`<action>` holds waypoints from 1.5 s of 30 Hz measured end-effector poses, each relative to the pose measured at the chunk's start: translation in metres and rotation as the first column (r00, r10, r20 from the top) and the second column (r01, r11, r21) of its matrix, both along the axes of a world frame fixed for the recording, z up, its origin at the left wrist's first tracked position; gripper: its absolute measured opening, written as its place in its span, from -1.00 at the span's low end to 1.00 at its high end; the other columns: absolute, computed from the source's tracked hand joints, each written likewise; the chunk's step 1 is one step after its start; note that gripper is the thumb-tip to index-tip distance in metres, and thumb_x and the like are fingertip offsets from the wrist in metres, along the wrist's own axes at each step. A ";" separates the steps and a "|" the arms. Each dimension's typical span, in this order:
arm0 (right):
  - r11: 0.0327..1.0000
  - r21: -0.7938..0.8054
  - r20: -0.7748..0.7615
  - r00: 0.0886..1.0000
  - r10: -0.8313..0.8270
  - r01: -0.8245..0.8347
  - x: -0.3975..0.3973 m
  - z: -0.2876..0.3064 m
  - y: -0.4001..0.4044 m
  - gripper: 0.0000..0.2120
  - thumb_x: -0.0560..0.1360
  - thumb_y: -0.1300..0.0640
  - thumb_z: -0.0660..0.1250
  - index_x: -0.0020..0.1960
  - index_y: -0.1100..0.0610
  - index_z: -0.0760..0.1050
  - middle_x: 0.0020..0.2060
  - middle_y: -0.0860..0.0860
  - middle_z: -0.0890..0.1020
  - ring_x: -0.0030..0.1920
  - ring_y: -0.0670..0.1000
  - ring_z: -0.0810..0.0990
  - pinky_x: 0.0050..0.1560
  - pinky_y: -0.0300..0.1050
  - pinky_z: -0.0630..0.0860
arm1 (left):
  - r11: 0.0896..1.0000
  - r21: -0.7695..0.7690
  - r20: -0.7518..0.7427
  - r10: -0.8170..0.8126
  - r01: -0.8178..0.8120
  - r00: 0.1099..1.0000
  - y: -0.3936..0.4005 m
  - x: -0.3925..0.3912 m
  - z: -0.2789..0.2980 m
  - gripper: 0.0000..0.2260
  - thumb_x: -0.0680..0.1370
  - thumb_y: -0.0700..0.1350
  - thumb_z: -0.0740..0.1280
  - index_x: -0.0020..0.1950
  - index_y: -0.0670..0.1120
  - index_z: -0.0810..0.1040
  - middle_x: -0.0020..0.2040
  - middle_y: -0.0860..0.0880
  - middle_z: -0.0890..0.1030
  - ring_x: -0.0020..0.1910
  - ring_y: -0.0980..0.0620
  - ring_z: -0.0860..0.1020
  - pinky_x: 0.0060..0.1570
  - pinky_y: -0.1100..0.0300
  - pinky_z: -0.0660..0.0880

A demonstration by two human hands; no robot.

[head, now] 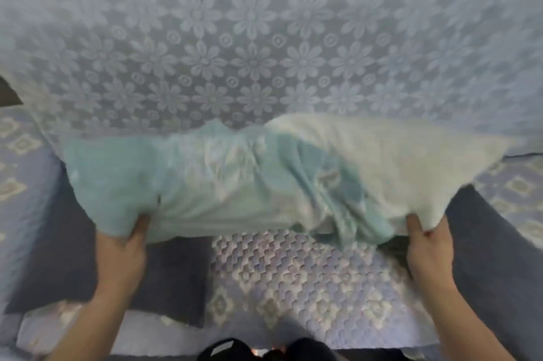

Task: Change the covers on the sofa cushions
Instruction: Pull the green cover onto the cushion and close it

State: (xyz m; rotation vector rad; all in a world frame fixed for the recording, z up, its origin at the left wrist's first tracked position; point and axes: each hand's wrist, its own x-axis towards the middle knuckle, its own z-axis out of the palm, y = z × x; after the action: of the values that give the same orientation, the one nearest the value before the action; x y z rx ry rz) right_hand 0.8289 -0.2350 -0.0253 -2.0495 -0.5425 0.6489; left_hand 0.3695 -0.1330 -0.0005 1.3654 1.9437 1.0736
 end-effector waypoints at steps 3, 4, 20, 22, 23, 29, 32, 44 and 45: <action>0.971 -0.232 -0.305 0.945 -0.121 0.050 0.010 -0.048 -0.057 -0.69 0.60 0.25 0.29 0.34 0.13 0.47 0.23 0.09 0.60 0.14 0.11 0.55 0.11 0.01 0.43 | 0.856 -0.489 -0.022 0.182 -0.170 0.983 -0.054 -0.021 -0.055 -0.65 0.62 -0.14 0.38 0.37 -0.24 0.48 0.30 -0.22 0.56 0.29 -0.24 0.51 0.22 -0.04 0.42; 0.948 -0.300 -0.385 0.895 -0.224 0.108 0.007 -0.060 -0.074 -0.66 0.61 0.28 0.26 0.37 0.16 0.45 0.25 0.10 0.58 0.15 0.13 0.55 0.11 0.03 0.44 | 0.755 -0.605 -0.029 0.297 -0.253 0.955 -0.071 -0.033 -0.072 -0.69 0.65 -0.13 0.33 0.34 -0.25 0.48 0.23 -0.22 0.56 0.23 -0.27 0.52 0.16 -0.10 0.42; 0.820 -0.382 -0.479 0.850 0.220 -0.427 -0.184 -0.129 0.066 -0.72 0.52 0.11 0.34 0.21 0.16 0.55 0.07 0.11 0.66 0.04 0.10 0.63 0.10 -0.01 0.55 | 0.792 -0.594 -0.342 -0.407 0.141 0.847 -0.018 0.021 -0.129 -0.59 0.60 -0.08 0.31 0.46 -0.08 0.43 0.39 -0.16 0.41 0.33 -0.21 0.36 0.37 -0.07 0.30; 0.850 -0.264 -0.655 0.732 0.189 -0.456 -0.213 -0.133 0.074 -0.71 0.47 0.12 0.40 0.17 0.17 0.60 0.02 0.13 0.71 -0.02 0.09 0.70 0.07 0.02 0.63 | 0.781 -0.606 -0.324 -0.416 0.151 0.850 -0.016 0.008 -0.131 -0.60 0.62 -0.06 0.29 0.47 -0.04 0.42 0.42 -0.14 0.38 0.35 -0.20 0.33 0.40 -0.06 0.27; 0.835 -0.214 -0.727 0.654 0.211 -0.507 -0.220 -0.133 0.075 -0.66 0.47 0.10 0.43 0.22 0.16 0.58 0.05 0.10 0.72 0.01 0.08 0.71 0.12 0.04 0.63 | 0.770 -0.617 -0.295 -0.415 0.160 0.861 -0.013 -0.001 -0.130 -0.60 0.63 -0.05 0.28 0.48 -0.02 0.41 0.43 -0.14 0.36 0.37 -0.20 0.32 0.42 -0.06 0.26; 0.885 -0.460 -0.341 0.934 -0.107 -0.066 -0.090 -0.141 0.021 -0.70 0.49 0.22 0.47 0.16 0.36 0.57 -0.15 0.25 0.65 -0.26 0.14 0.57 -0.24 -0.04 0.51 | 0.569 -0.775 -0.109 -0.549 0.275 0.829 -0.017 -0.035 -0.136 -0.43 0.63 0.16 0.24 0.61 0.15 0.16 0.51 -0.10 0.22 0.46 -0.17 0.27 0.47 -0.08 0.26; 0.872 -0.489 -0.315 0.927 -0.203 0.024 -0.093 -0.146 0.008 -0.83 0.50 0.22 0.44 0.03 0.29 0.54 -0.09 0.29 0.62 -0.18 0.18 0.57 -0.15 0.06 0.49 | 0.548 -0.801 -0.039 -0.449 0.241 0.892 -0.021 -0.029 -0.149 -0.37 0.60 0.27 0.21 0.61 0.10 0.12 0.48 -0.13 0.32 0.43 -0.20 0.36 0.43 -0.11 0.33; 0.709 -0.471 -0.558 0.800 0.221 -0.525 -0.169 -0.102 -0.076 -0.87 0.52 0.05 0.47 0.01 0.09 0.64 -0.19 -0.07 0.75 -0.13 -0.04 0.72 -0.17 -0.23 0.58 | 0.882 -0.456 -0.081 -0.174 0.119 0.981 0.098 -0.009 -0.061 -0.64 0.67 0.00 0.24 0.18 -0.29 0.59 0.14 -0.30 0.63 0.15 -0.22 0.60 0.06 0.02 0.44; 0.719 -0.480 -0.494 0.832 0.252 -0.502 -0.163 -0.095 -0.083 -0.89 0.52 0.10 0.47 -0.01 0.12 0.66 -0.22 -0.07 0.74 -0.16 -0.04 0.72 -0.16 -0.25 0.57 | 0.904 -0.407 -0.147 -0.205 0.129 0.968 0.117 -0.030 -0.049 -0.63 0.67 0.02 0.24 0.15 -0.29 0.60 0.10 -0.31 0.63 0.11 -0.22 0.60 0.02 0.02 0.43</action>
State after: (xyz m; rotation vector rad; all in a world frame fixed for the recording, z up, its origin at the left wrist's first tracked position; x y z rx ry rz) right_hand 0.6664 -0.3185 -0.1207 -2.2864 -0.5780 1.6349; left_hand 0.3399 -0.0159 -0.0497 1.4064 1.9916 0.4482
